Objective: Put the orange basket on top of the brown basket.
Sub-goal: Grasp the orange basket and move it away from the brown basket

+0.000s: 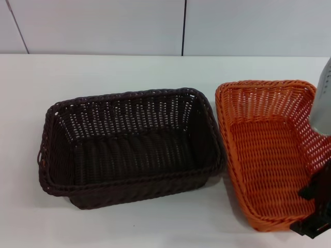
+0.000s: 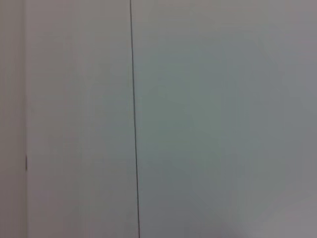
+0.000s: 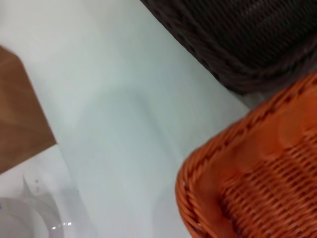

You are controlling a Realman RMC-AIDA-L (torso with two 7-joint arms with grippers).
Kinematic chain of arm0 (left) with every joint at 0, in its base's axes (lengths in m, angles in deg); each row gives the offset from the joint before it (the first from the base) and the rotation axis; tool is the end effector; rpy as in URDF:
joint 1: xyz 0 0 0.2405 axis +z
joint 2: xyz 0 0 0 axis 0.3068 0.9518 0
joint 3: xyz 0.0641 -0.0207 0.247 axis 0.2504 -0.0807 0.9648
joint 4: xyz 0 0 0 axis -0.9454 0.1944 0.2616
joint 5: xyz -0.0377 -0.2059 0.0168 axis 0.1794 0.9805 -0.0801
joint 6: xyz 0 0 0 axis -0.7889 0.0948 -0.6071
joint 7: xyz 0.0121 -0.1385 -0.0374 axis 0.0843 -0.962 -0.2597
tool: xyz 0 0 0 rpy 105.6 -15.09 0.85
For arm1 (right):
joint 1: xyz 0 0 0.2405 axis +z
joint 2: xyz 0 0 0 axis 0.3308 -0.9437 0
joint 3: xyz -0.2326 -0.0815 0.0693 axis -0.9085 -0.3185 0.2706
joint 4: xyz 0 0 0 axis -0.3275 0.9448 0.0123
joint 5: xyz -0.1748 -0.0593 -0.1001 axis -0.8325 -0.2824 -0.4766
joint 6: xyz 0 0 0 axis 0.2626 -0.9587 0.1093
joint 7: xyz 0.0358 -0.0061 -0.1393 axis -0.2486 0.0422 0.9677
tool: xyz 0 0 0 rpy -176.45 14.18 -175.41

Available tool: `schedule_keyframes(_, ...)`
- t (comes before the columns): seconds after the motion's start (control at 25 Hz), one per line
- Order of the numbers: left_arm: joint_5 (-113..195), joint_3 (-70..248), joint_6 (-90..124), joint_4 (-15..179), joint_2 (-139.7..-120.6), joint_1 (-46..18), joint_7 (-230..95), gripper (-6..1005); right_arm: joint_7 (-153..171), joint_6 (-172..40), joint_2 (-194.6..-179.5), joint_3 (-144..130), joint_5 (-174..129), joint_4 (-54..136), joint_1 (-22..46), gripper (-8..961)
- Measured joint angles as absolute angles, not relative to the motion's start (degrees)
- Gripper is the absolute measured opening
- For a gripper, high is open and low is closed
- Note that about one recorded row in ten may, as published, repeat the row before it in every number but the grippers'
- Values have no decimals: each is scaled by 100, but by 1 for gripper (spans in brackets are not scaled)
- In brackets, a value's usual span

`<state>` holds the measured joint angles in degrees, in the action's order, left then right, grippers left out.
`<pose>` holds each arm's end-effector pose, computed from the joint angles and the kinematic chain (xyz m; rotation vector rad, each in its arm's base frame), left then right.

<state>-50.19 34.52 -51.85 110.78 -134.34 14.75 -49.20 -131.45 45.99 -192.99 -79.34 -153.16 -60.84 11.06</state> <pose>-0.3956 0.2161 0.0296 -0.9817 -0.6141 -0.3945 0.1387 0.2764 0.0502 -2.8127 0.6466 -0.7474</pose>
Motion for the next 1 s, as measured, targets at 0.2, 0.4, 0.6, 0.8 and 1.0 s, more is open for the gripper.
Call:
schedule_keyframes(0.2,-5016,3482,-5125,11076,-13434,1474,-4919,771,-13004,4365,-19294,-8077,-15420,-5427,1210,689)
schedule_keyframes(0.4,-5016,3523,-5113,11060,-13426,1468,-4919,770,-12978,4126,-19295,-8356,-15536,-4920,1279,681)
schedule_keyframes(0.6,-5018,3523,-5113,11040,-13417,1470,-4919,770,-12951,3850,-19308,-8697,-15950,-4699,1266,673)
schedule_keyframes(0.8,-5018,3521,-5113,10973,-13405,1470,-4919,770,-12931,3763,-19311,-8961,-16121,-4718,1263,631)
schedule_keyframes(1.0,-5018,3520,-5112,10908,-13404,1454,-4919,770,-12932,3551,-19319,-9137,-16170,-4594,1306,538)
